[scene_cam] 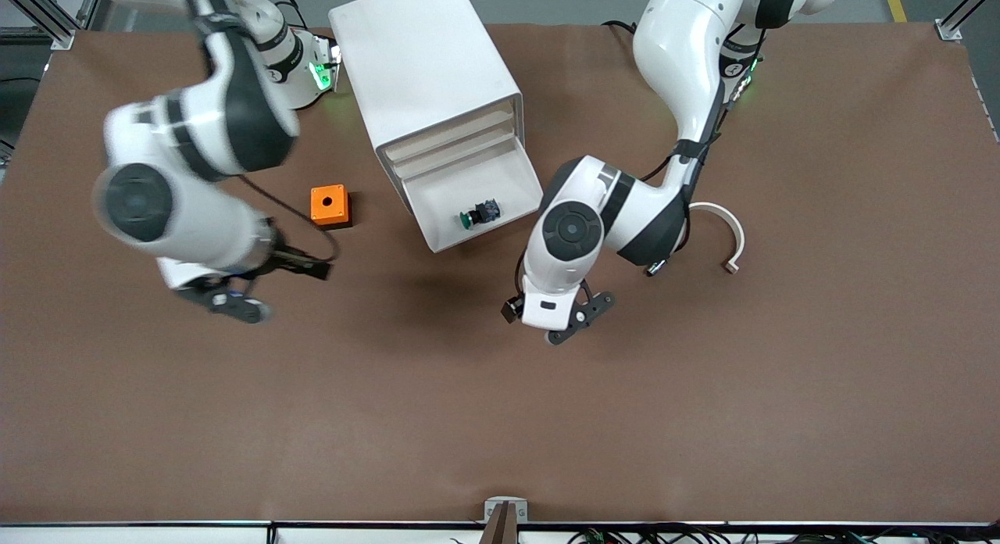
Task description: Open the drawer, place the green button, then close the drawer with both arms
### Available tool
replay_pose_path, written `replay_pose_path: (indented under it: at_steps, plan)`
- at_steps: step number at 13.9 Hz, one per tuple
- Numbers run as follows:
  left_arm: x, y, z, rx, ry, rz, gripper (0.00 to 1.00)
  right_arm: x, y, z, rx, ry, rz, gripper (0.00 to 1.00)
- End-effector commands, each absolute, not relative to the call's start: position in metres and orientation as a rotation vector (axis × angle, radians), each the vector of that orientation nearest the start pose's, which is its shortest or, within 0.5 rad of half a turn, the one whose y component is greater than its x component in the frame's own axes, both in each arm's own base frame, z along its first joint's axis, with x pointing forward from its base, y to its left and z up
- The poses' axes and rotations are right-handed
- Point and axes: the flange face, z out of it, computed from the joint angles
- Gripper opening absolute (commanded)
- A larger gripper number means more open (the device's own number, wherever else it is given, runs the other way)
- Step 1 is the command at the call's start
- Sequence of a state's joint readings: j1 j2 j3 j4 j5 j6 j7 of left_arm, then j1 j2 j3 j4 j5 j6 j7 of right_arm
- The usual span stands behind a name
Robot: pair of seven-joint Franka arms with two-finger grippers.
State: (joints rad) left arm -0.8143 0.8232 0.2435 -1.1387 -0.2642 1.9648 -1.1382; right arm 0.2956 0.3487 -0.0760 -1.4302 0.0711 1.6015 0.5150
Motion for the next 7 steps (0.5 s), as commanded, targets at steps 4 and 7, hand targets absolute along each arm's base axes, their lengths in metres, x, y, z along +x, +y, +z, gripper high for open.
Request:
replay_pose_path:
  at_steps: [4, 7]
  plan:
    - [0.545, -0.538, 0.286, -3.082, -0.824, -0.008, 1.0, 0.615, 0.023, 0.534, -3.173, 0.101, 0.283, 1.0]
    - [0.512, -0.561, 0.265, -3.073, -0.746, 0.018, 1.0, 0.607, -0.035, 0.554, -3.157, -0.008, 0.243, 1.0]
